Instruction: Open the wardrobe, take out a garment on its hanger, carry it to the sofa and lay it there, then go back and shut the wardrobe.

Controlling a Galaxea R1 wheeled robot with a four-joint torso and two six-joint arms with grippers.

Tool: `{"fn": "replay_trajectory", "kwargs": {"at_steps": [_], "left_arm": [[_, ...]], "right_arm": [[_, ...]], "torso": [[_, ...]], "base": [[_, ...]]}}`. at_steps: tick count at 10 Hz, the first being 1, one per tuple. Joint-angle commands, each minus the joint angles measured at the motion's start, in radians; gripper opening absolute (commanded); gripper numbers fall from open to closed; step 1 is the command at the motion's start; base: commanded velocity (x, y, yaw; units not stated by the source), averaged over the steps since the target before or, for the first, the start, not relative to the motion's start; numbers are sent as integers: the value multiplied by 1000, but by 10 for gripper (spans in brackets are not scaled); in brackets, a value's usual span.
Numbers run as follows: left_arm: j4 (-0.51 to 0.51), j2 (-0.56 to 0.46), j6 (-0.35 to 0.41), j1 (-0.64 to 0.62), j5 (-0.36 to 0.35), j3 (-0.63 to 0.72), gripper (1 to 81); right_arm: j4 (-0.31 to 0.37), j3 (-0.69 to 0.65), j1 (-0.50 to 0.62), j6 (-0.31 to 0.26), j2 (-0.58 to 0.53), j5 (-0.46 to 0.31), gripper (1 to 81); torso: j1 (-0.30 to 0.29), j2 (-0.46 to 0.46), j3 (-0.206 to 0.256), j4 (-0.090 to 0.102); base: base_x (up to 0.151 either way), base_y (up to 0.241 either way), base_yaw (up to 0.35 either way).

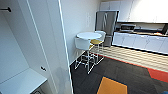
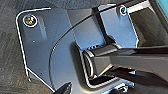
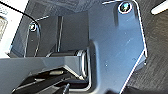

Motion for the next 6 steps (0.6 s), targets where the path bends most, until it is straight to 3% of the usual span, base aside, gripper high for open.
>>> {"fn": "replay_trajectory", "kwargs": {"at_steps": [1, 6], "left_arm": [[-3, -4, 2, -37, 50, 6, 811], [-6, 20, 1, -38, 48, -39, 811]], "right_arm": [[4, -1, 27, -1, 3, -53, 811], [2, -1, 30, -2, 3, -53, 811]], "torso": [[1, 0, 0, 0], [1, 0, 0, 0]], "base": [[0, 0, 285], [0, 0, 286]]}}
